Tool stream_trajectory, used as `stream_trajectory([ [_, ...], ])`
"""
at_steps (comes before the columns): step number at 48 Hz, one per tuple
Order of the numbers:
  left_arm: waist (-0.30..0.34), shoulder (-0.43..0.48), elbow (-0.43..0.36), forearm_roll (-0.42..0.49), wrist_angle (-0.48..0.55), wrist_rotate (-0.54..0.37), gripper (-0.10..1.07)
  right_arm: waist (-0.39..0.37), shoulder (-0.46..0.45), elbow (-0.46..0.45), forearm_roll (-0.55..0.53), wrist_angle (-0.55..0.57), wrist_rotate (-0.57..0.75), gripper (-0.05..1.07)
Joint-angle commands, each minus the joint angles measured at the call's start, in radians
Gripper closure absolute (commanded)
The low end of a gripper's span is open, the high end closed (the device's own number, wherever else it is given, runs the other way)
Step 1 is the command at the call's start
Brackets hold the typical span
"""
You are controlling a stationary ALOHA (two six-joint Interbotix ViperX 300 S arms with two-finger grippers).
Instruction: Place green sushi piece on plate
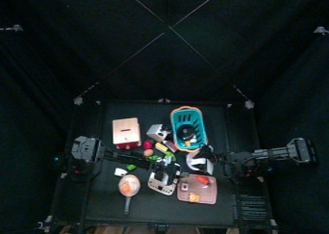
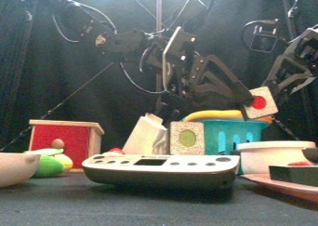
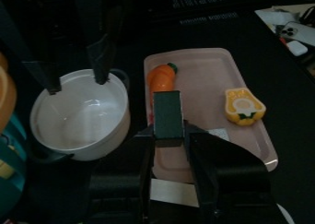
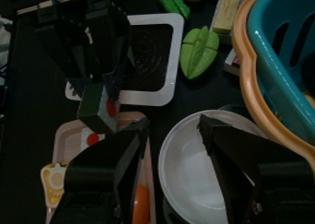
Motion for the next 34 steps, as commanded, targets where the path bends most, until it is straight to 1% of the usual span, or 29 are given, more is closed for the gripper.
stream_trajectory([
  [1, -0.008, 0.000, -0.035, -0.003, -0.003, -0.002, 0.41, 0.000, -0.003, -0.014, 0.002, -0.008, 0.000, 0.19],
  [9, -0.011, 0.020, -0.054, -0.003, -0.002, -0.003, 0.35, 0.000, -0.003, -0.014, 0.002, -0.009, 0.000, 0.19],
  [22, -0.011, 0.025, -0.055, -0.012, 0.002, -0.002, 0.22, 0.000, -0.003, -0.012, 0.002, -0.008, 0.000, 0.19],
  [29, -0.009, 0.026, -0.055, -0.012, 0.002, -0.003, 0.18, 0.000, -0.003, -0.014, 0.000, -0.009, 0.000, 0.19],
  [34, -0.011, 0.023, -0.055, -0.012, 0.002, -0.005, 0.17, 0.000, -0.003, -0.012, 0.002, -0.008, 0.000, 0.19],
])
